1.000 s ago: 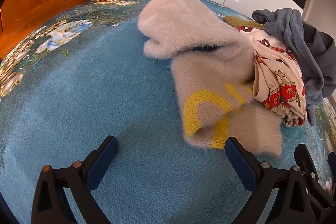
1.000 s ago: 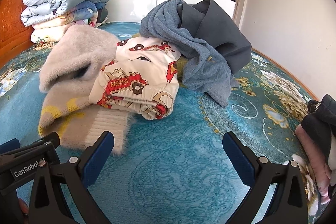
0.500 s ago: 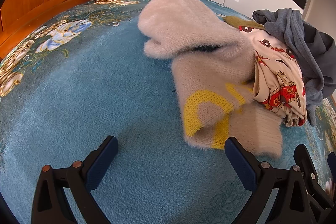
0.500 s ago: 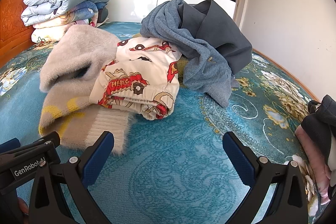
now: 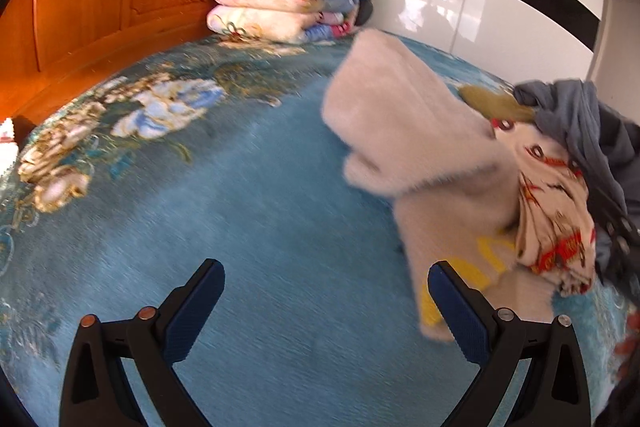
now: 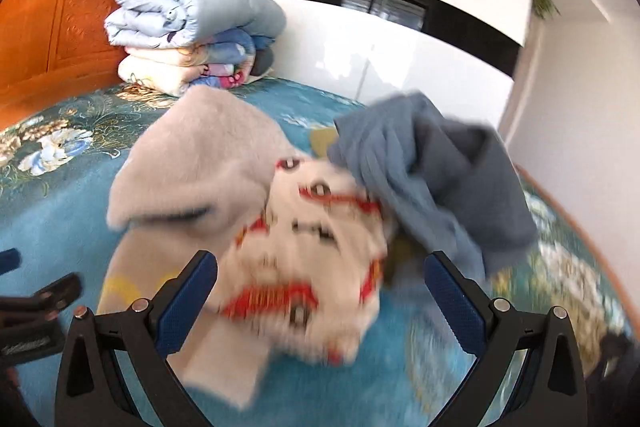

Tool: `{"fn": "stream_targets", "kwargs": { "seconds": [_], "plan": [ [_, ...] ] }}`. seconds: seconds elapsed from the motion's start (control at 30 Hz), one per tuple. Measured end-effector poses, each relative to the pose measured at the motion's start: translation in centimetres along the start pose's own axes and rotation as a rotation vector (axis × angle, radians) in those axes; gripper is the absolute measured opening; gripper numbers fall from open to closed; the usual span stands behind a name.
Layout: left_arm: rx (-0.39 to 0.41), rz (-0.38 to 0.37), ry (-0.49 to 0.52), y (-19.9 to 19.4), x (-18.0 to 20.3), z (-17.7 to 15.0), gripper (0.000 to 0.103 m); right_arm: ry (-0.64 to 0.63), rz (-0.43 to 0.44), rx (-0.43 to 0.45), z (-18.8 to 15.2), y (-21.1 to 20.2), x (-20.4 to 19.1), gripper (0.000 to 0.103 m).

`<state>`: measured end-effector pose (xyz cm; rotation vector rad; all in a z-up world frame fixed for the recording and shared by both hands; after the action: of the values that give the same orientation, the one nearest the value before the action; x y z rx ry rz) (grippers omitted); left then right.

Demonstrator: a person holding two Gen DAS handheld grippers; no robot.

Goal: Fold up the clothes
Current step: 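Grasp the grey sweatshirt with the right tool and lift it off the pile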

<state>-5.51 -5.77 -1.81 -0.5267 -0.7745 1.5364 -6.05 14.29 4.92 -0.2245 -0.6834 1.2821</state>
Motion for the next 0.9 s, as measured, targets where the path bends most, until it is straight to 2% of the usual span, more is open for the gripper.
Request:
{"fn": "stream_targets", "kwargs": {
  "seconds": [0.07,0.23,0.27,0.3,0.33,0.37,0.43,0.47,0.57,0.63,0.67,0.8,0.9],
  "plan": [
    [0.030,0.034,-0.006,-0.5,-1.2,0.9,0.103,-0.024,-0.043,-0.031,2.3,2.4,0.1,0.103],
    [0.083,0.061,-0.042,-1.7,-3.4,2.5,0.103,0.024,-0.097,-0.168,4.3,7.9,2.1,0.103],
    [0.088,0.063,-0.045,-1.9,-3.5,2.7,0.103,0.017,-0.083,-0.202,4.3,8.8,2.1,0.102],
    [0.092,0.064,-0.047,-2.1,-3.7,2.8,0.103,0.011,-0.069,-0.236,4.3,9.7,2.2,0.094],
    [0.098,0.068,-0.041,-2.3,-3.6,3.0,0.103,0.016,-0.046,-0.258,4.2,10.3,2.2,0.074],
    [0.104,0.073,-0.030,-2.5,-3.5,3.1,0.103,0.026,-0.042,-0.286,3.9,11.0,2.6,0.062],
    [0.121,0.086,-0.006,-3.1,-3.2,3.4,0.103,0.103,-0.062,-0.349,3.1,11.9,4.1,0.018],
    [0.133,0.097,0.007,-3.4,-3.1,3.6,0.103,0.154,-0.059,-0.363,2.8,12.1,4.9,0.012],
    [0.156,0.104,0.028,-4.4,-2.7,4.1,0.103,0.411,0.087,-0.333,3.5,10.4,7.1,0.008],
    [0.156,0.079,0.017,-5.2,-2.7,4.4,0.103,0.619,0.261,-0.277,5.1,8.1,8.8,0.005],
    [0.158,0.070,0.010,-5.5,-2.8,4.5,0.103,0.680,0.348,-0.243,6.1,6.8,9.5,0.003],
    [0.193,0.089,0.004,-7.7,-3.5,5.0,0.103,0.710,0.564,-0.083,10.9,0.0,11.7,0.004],
    [0.210,0.107,0.004,-9.4,-4.1,5.1,0.103,0.753,0.696,0.017,12.8,-4.6,13.3,0.003]
  ]
}}
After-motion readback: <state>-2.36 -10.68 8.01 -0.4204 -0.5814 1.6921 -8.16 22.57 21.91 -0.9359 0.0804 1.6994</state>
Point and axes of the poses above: each gripper's, at about its wrist camera, not at the fingertips, and y roughly the way its jaws point, x to its right, z to its top, the point moved 7 cm from there along y, roughly the way its jaws point, and after that the axes turned 5 degrees about -x, right-handed, at the moved point
